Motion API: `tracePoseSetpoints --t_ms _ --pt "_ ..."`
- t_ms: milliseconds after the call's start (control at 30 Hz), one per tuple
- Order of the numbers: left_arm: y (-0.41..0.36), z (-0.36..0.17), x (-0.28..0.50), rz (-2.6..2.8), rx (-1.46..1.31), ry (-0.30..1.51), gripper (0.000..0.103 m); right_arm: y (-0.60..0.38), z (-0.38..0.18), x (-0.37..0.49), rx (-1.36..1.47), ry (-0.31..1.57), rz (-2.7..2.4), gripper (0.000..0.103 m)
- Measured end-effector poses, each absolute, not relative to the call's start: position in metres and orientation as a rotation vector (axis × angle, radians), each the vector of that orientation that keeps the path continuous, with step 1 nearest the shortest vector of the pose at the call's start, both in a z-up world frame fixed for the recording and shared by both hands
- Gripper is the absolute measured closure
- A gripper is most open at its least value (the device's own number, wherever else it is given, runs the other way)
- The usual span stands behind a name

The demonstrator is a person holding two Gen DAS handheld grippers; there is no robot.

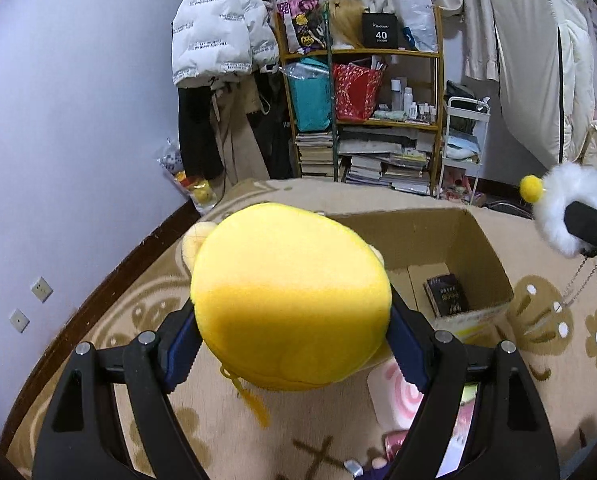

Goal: Organize soft objects
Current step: 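Lift the yellow plush with the left tool while the right tool lifts the fluffy keychain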

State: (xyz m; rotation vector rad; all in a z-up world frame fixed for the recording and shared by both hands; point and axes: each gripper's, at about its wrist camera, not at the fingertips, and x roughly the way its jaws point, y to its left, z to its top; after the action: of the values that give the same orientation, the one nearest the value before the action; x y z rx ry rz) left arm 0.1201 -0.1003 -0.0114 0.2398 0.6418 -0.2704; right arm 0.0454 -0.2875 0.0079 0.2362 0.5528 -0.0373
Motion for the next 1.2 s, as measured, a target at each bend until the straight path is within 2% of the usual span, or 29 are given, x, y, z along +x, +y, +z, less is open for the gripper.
tracePoseSetpoints --t_ms 567,1200 --pt "-0.125 0.003 0.156 -0.311 0.249 0.597 0.022 -0.285 0.004 0.098 0.161 0.537 -0.033 0.071" --pt "-0.132 -0.047 0.188 -0.325 0.258 0.704 0.020 -0.299 -0.054 0.133 0.220 0.645 -0.020 0.070"
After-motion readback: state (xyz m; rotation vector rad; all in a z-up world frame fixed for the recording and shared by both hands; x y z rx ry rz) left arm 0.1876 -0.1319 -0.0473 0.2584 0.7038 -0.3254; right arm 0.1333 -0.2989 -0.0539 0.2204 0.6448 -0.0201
